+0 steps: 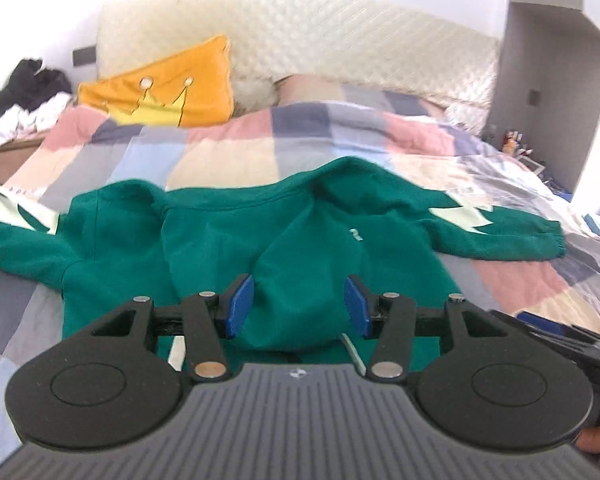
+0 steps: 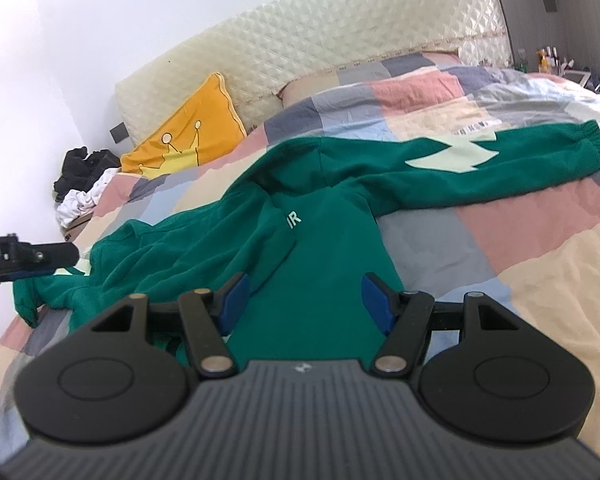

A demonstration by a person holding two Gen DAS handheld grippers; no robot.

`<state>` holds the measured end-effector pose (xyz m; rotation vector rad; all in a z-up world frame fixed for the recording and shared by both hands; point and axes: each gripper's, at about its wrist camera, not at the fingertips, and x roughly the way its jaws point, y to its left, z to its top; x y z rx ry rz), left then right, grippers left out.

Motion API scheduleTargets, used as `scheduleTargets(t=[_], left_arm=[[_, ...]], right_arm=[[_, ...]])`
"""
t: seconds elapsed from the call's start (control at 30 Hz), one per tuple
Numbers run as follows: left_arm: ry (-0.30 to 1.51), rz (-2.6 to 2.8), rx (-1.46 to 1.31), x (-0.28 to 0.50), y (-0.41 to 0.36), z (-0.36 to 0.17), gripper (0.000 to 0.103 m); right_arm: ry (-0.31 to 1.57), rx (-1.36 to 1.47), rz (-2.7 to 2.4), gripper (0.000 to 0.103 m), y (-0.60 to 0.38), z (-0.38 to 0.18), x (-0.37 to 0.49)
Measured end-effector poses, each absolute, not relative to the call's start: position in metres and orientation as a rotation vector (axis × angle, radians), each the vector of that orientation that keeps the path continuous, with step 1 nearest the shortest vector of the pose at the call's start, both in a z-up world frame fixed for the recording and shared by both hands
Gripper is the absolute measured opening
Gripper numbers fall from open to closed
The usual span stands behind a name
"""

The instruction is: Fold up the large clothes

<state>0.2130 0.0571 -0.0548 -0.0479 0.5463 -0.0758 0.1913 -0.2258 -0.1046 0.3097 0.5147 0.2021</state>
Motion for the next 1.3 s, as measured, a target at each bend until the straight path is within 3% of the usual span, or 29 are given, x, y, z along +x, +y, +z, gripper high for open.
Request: scheduleTargets(t=[0.6,1.13,1.17,1.23,1.3], left_arm=[[0.570,-0.108,-0.149,0.188,0.069,-0.108,0.058],[0.639,-0.040,-0.163,0.209,0.064,-0.135,0.058],[0.644,-0.034,-0.167,0.212,0.064,-0.137,0.058],[0.657,-0.034,-0.182,0.216,0.064,-0.144,0.058],[0.677,-0.030,-0.201,0.224,0.063,-0.155,0.058]], right_arm=[[0.527,0.316,0.039,0.065,-0.245,-0.109,0.222],[0.603,0.577,-0.214,0.066,-0.327,-0.149,0.314],[0.600,0.584,-0.222,0.068,-0.335,-0.151,0.321],[0.592,0.579,-0.255,0.084,-0.350,-0.157,0.337],[0.591,0.614,-0.315,0.084,-0.370,-0.166,0.350]])
